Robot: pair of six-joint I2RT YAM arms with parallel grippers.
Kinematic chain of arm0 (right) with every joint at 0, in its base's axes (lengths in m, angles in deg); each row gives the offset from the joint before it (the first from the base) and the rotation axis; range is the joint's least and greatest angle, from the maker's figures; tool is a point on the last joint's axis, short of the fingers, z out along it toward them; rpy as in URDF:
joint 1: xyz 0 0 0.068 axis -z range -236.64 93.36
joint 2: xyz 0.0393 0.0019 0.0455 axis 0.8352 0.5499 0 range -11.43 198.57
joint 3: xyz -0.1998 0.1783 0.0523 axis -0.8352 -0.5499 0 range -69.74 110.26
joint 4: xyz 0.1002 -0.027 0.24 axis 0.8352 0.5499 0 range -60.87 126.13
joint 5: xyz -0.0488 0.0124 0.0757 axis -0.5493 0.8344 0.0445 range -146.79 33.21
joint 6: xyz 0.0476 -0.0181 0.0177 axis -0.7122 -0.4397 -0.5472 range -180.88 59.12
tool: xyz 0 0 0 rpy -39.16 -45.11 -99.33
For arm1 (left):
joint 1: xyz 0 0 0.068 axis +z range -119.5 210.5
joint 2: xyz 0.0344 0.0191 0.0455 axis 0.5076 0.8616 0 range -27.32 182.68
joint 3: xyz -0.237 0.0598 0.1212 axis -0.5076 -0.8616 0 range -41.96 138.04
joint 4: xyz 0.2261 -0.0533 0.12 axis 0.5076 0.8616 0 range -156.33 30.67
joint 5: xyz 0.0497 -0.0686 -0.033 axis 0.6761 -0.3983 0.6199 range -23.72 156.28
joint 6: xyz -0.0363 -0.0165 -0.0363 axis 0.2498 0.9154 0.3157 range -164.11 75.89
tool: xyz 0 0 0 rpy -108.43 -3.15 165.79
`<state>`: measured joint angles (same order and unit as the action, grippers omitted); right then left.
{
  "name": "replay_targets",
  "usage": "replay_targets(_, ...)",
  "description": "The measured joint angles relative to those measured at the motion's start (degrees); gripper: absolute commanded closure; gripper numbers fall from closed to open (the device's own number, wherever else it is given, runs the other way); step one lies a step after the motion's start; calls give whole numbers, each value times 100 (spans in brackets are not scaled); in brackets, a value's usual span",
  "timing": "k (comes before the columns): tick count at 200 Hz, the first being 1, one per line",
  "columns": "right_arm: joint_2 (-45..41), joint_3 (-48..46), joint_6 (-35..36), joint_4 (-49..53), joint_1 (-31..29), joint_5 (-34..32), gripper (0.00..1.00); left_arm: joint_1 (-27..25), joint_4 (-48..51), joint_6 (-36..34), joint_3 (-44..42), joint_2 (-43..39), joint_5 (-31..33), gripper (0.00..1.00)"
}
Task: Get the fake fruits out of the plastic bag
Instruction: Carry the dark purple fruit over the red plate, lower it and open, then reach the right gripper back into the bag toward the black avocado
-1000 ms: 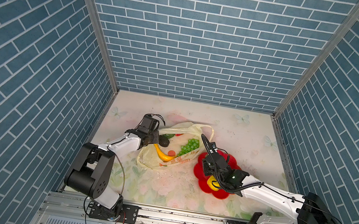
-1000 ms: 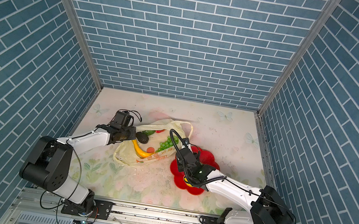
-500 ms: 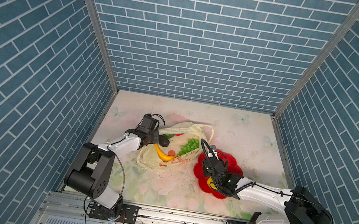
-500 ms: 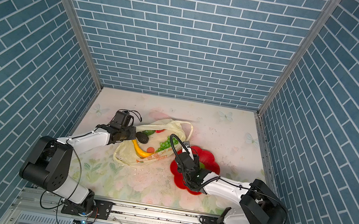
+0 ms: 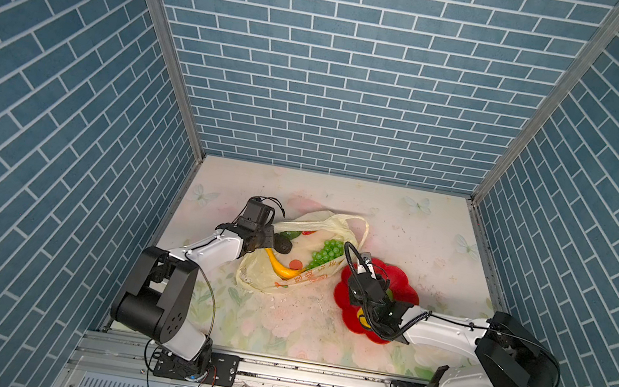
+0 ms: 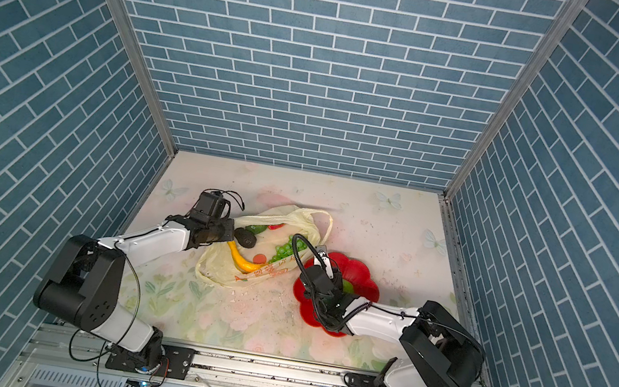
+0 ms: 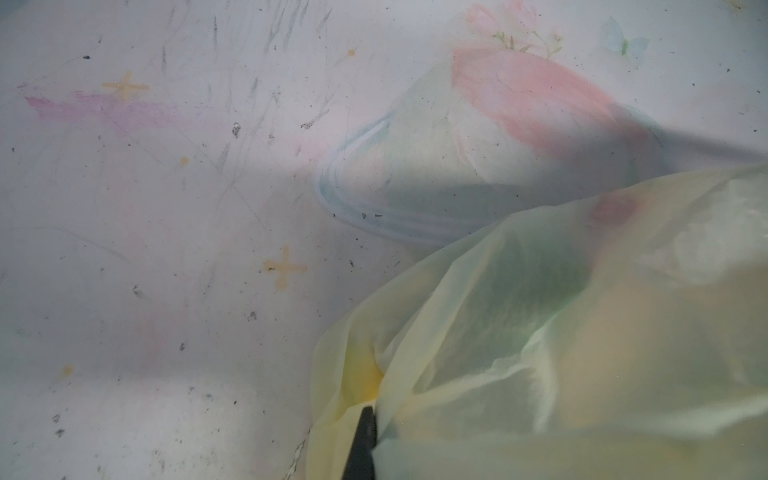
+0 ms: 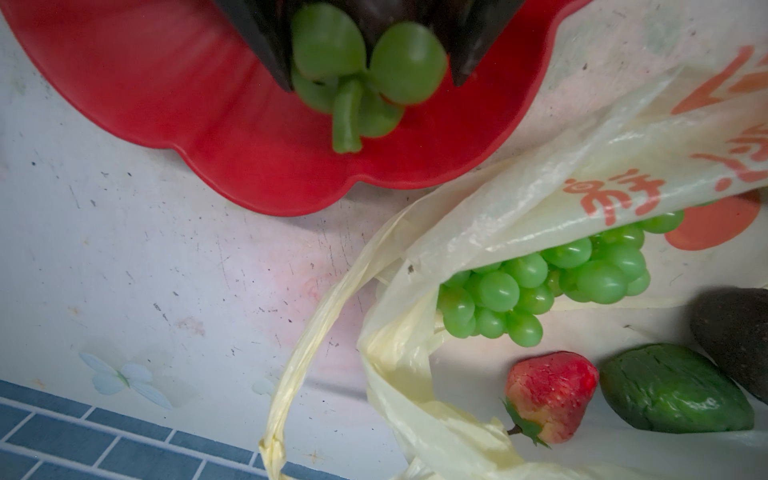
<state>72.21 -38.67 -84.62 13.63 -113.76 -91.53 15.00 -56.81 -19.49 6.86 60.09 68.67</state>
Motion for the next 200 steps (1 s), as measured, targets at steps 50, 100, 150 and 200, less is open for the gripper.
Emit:
replay_targets(50, 164, -7, -48, -33, 0, -98, 41, 0, 0, 0, 0, 0, 15, 100)
replay_targets(100, 212, -7, -111, -26, 0, -109, 35, 0, 0, 0, 0, -7, 26, 100)
replay_targets(150, 208, -7, -151, -22, -4, -122, 28, 0, 0, 0, 0, -9, 31, 100)
replay_targets(200, -210, 4, -151, 258, -4, -146, 28, 0, -2, -13, 0, -9, -13, 100)
